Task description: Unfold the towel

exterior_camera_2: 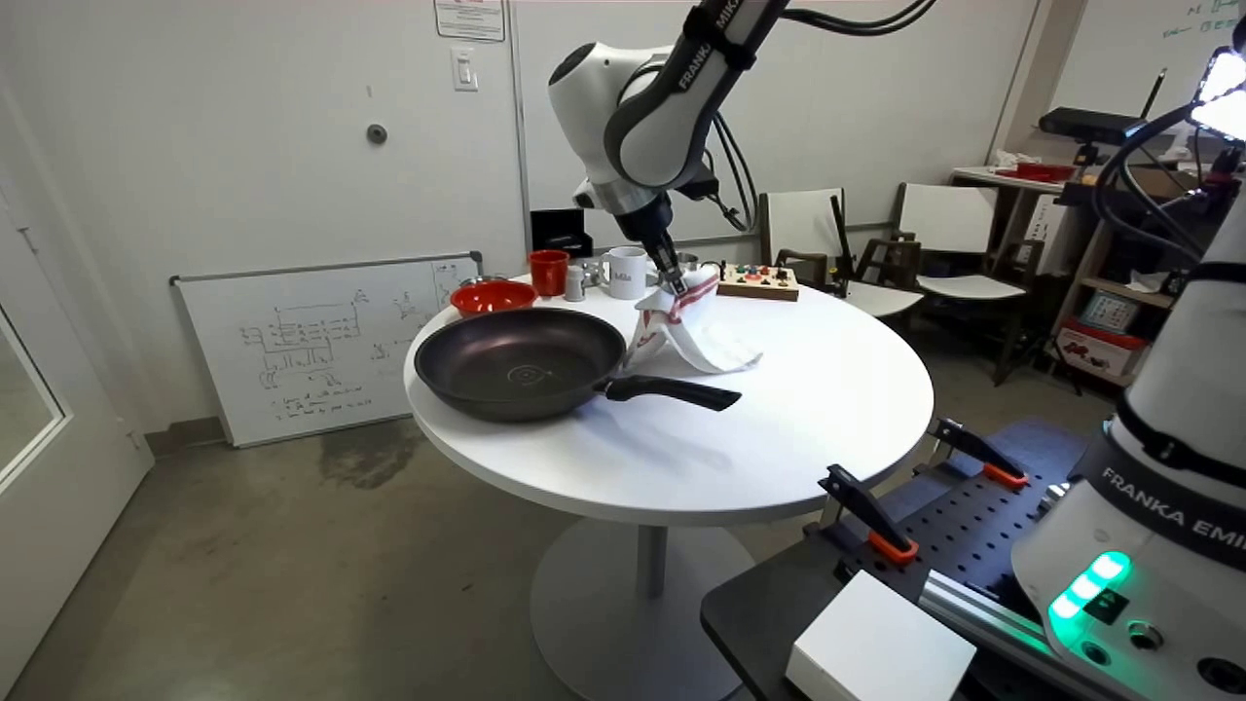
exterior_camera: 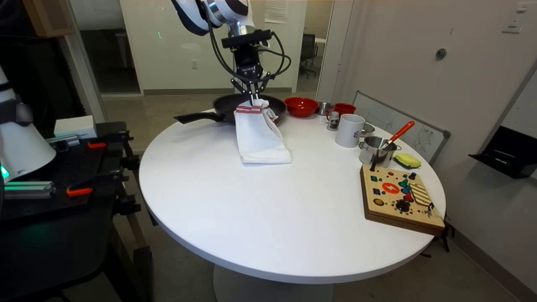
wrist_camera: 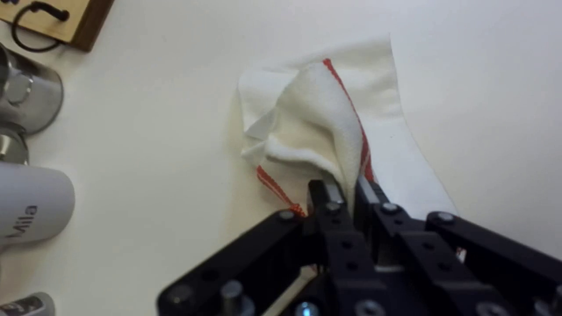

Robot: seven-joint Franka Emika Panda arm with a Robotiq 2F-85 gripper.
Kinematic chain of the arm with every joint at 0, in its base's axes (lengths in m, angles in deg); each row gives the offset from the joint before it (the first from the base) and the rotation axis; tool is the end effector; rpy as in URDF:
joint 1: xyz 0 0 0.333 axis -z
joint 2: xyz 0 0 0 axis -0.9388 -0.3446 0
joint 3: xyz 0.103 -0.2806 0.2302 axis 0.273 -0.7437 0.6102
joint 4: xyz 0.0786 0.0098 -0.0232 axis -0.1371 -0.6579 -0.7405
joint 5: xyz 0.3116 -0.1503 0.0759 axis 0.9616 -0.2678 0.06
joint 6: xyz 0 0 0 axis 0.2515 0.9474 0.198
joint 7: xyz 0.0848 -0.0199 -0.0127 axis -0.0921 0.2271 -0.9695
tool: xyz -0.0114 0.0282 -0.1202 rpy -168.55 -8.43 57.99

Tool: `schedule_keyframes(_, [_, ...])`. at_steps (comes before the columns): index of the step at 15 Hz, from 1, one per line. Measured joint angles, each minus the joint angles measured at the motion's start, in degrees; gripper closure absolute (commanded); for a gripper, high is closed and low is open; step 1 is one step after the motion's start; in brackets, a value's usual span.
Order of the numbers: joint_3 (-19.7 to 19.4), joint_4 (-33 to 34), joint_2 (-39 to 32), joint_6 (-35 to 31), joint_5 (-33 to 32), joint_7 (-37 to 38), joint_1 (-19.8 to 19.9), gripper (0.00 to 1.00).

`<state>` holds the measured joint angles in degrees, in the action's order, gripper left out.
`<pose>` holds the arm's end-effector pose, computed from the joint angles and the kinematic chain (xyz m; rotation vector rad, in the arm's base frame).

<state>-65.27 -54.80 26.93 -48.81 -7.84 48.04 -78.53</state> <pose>0.5801 0.0937 0.2923 2.1628 1.4764 -0.3624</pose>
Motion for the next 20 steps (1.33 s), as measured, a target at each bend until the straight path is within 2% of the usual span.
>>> schedule_keyframes(7, [2.53,-0.37,-3.01,0.65,-2.86,-9.53,0.24,0.93])
schedule_keyframes(8, [2.8,-0.37,-3.12,0.44,-2.84,-10.71,0.41,0.65])
schedule_keyframes(9, [3.12,-0.37,-3.14,0.28,-2.68,-11.98,0.65,0.64])
schedule_keyframes(16, [4.79,-0.52,-3.13,-2.44,-2.1,-20.32,2.18,0.15])
schedule_keyframes(17, [4.97,-0.57,-3.13,-2.69,-1.88,-21.3,2.36,0.56])
schedule_keyframes(18, [5.15,-0.61,-3.13,-2.96,-1.52,-22.34,2.53,0.52])
schedule_keyframes(19, [5.28,-0.64,-3.13,-3.13,-1.21,-23.24,2.62,0.53])
schedule_keyframes(20, [5.42,-0.65,-3.13,-3.28,-0.73,-24.17,2.69,0.59])
